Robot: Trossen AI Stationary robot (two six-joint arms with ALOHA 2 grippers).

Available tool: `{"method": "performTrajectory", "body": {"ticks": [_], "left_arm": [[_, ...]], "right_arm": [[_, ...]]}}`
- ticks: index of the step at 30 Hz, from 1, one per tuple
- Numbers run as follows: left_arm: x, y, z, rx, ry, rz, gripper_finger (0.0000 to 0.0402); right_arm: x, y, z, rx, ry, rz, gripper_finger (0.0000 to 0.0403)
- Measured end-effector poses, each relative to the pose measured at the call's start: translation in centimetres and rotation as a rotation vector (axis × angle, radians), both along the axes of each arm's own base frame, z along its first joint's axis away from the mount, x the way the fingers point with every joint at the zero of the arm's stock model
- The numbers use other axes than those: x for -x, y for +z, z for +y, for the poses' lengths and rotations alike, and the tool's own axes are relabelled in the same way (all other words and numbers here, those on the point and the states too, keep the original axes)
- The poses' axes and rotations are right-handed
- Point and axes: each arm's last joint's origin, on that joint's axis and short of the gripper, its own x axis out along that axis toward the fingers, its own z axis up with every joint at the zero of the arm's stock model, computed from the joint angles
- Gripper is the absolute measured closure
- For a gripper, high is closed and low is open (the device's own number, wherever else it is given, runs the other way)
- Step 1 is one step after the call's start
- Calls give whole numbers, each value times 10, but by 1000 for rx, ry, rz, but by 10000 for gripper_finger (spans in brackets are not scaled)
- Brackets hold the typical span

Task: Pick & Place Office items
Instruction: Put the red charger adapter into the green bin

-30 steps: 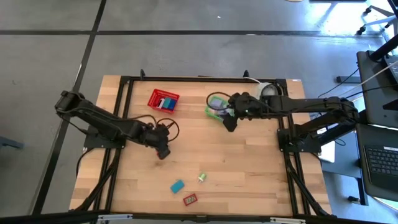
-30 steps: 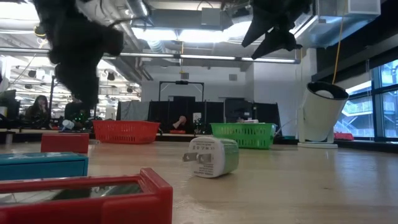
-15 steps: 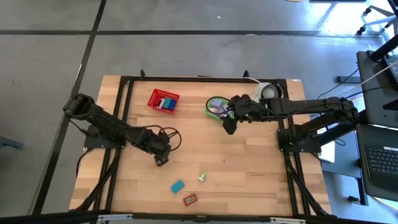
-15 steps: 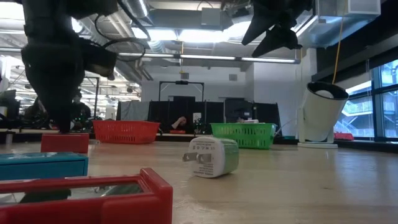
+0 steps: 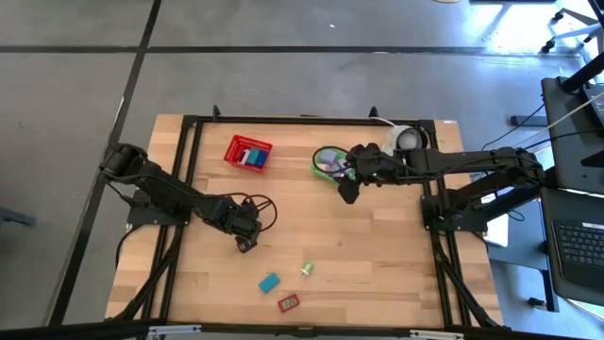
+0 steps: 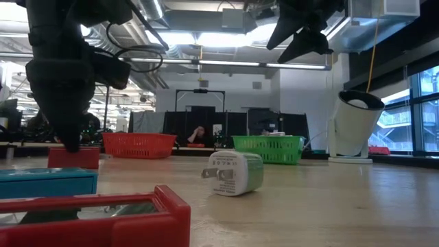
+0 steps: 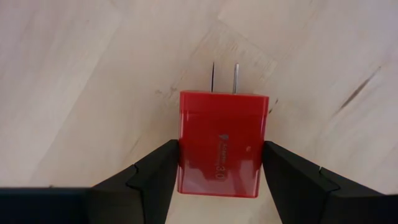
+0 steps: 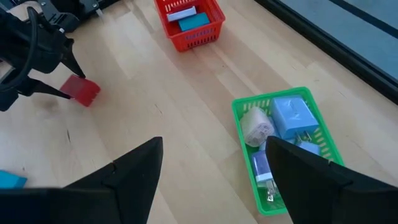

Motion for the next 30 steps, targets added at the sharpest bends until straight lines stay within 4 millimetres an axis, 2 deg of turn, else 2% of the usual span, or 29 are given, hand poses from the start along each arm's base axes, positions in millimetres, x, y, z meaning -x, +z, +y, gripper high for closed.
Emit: {"method": "performTrajectory", "body": {"ticks": [8,17,21,25,30], "left_arm": [[0,-1,0,-11,18,-11,194],[-3,-2,-1,-9,35,-42,133],[0,-7,0,-13,38,-38,118],[2,-9,1,-17,43,-33,125],[3,-10,1,-19,37,-29,165]], "right_arm": [[0,0,0,0,0,0,117],[0,0,0,0,0,0,117],[0,0,0,0,0,1,117],[0,0,0,1,2,2,117],[0,0,0,5,5,3,117]]}}
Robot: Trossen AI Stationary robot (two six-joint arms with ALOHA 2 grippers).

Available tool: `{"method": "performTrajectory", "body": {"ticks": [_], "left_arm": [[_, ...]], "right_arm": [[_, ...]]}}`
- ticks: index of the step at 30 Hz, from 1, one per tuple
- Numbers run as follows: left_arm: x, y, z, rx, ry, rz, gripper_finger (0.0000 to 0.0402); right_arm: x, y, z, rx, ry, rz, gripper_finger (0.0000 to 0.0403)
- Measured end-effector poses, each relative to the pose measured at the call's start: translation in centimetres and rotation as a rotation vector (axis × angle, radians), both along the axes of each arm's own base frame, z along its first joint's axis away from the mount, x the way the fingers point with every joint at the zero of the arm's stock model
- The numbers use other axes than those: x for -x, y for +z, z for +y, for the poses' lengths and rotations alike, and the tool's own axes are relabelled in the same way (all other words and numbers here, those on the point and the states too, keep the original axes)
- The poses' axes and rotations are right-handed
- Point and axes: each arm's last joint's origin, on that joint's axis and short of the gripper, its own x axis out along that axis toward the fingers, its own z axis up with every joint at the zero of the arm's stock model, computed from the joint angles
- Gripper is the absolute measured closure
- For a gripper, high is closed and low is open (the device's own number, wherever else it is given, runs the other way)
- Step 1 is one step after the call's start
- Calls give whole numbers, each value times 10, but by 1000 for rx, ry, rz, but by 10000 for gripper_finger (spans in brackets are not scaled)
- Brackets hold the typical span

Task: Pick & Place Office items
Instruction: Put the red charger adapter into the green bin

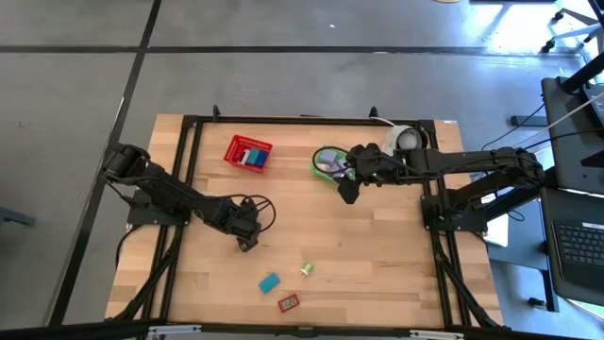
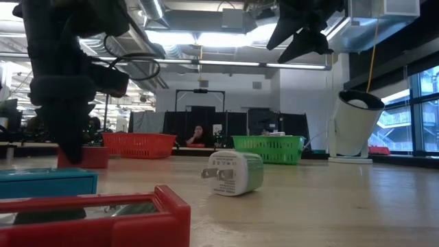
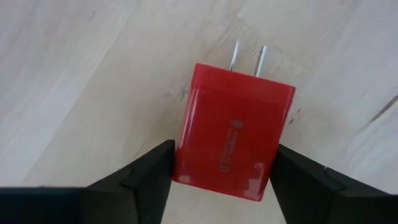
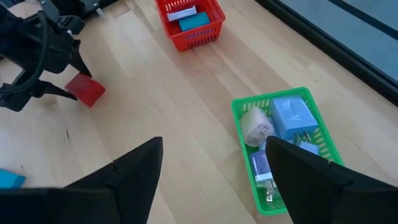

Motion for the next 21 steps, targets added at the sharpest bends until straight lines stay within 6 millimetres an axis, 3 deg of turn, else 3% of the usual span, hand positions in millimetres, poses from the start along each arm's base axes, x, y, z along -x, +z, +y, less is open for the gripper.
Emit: {"method": "performTrajectory", "body": {"ticks": [3,10,15,21], "left_arm": [[-2,0,-1,5,0,-17,186],[-18,20,-4,-29,-1,-110,186],[-43,58,-9,-152,-69,-262,185],[-72,125,-13,-422,-135,-469,184]], "right_arm": [[0,0,0,0,0,1,117],[0,0,0,0,0,0,117],[0,0,0,0,0,0,117],[0,0,0,0,0,1,117]]}}
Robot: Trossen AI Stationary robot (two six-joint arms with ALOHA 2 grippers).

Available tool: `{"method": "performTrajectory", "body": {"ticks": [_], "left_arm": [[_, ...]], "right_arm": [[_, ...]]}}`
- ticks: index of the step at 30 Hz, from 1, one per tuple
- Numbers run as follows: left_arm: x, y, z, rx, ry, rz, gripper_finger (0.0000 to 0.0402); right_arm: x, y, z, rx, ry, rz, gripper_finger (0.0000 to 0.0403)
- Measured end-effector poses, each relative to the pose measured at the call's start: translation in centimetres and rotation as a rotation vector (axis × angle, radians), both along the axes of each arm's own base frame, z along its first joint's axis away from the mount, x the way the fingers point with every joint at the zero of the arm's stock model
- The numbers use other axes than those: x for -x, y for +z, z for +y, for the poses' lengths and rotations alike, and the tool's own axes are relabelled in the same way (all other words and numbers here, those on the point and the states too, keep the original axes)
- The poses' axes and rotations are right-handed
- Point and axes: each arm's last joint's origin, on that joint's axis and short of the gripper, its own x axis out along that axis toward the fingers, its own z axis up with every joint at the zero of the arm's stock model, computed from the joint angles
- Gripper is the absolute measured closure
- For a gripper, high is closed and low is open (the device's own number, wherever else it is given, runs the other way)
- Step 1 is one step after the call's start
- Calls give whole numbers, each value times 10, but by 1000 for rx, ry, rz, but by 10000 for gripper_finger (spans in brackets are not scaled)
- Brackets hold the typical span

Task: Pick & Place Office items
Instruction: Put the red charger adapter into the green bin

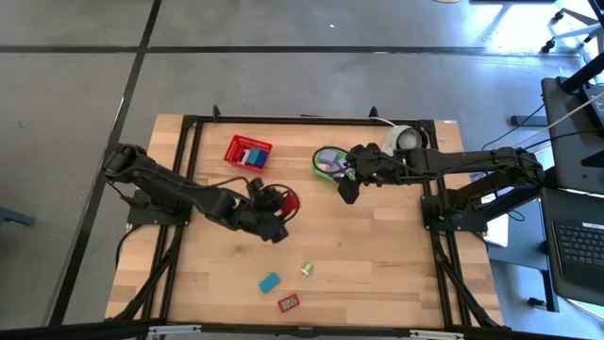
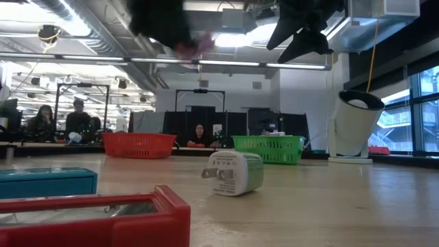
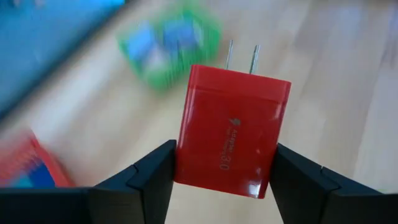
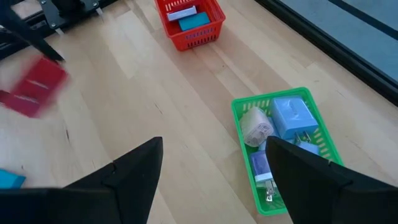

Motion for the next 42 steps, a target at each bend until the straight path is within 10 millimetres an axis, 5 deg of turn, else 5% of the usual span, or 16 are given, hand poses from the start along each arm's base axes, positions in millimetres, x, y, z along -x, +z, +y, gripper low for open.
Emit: {"method": "performTrajectory", "body": {"ticks": [5,11,19,26,42], "left_arm": [[-13,47,-2,-164,-21,-135,184],[-17,70,-4,-333,42,-214,184],[-13,66,2,-401,99,-145,183],[-17,63,29,-419,169,-94,183],[-32,56,86,-365,126,13,183]], "right_arm": [[0,0,0,-21,-21,-9,117],[2,4,0,-101,-89,-58,117],[-4,21,6,-268,-39,-256,117],[-14,39,8,-296,-35,-476,117],[-31,29,-16,-276,-151,-517,89]]}}
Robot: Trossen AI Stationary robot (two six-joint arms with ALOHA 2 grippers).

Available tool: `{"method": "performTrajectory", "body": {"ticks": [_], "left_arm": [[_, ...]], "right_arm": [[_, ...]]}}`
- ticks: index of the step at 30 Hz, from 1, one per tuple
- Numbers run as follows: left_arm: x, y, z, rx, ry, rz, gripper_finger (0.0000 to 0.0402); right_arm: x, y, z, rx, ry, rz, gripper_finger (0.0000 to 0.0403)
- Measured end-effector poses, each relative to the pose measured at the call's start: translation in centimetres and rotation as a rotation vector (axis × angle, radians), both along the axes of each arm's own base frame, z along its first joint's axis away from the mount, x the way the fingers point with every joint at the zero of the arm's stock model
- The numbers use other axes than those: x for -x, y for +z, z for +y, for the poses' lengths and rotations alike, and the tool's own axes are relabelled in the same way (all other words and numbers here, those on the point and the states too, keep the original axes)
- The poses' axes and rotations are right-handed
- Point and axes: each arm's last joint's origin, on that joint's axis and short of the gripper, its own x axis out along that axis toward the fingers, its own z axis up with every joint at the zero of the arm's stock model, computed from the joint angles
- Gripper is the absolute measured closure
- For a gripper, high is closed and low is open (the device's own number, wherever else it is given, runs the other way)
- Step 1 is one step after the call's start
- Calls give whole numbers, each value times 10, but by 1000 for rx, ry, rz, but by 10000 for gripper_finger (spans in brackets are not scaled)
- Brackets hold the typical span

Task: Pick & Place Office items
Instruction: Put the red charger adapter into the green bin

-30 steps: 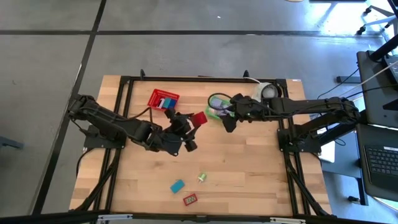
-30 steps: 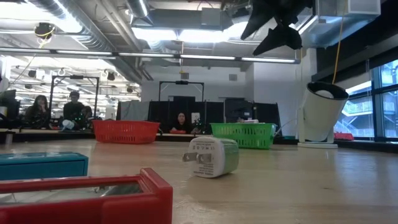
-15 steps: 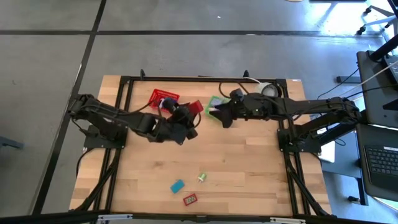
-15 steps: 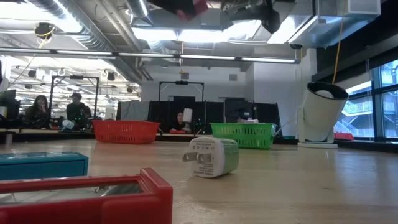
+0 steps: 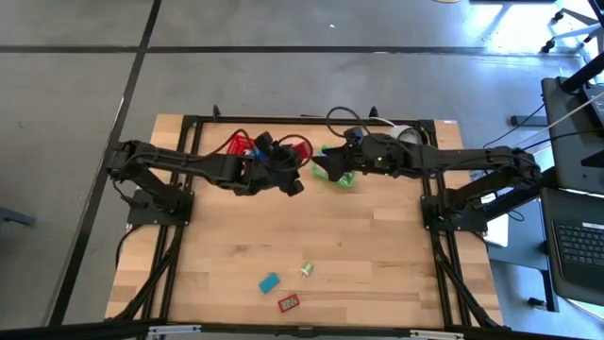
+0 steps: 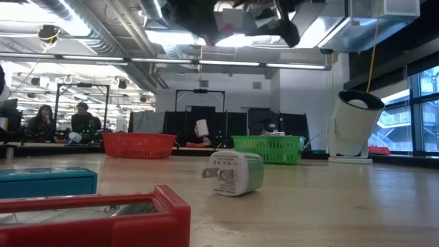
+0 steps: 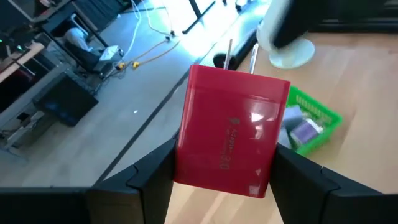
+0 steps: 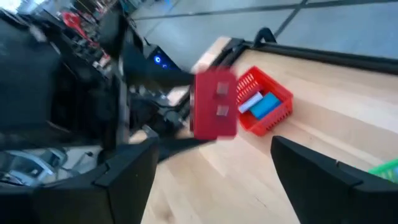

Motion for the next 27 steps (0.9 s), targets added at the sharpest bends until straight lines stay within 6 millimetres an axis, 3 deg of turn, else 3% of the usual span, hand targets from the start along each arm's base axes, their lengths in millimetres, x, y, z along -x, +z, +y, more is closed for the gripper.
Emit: {"method": "performTrajectory", "body": {"ticks": [7,21,27], "left_arm": [[-8,-10,9,-5,-23,53,183],[-20,-3,11,-27,-146,3,183],[-20,-3,11,-44,-153,17,183]], "right_arm": [[-11,-6,-6,3,-15,-18,66],[-21,-19,-16,-19,-5,11,64],[-23,-22,-16,-43,-13,16,105]]}}
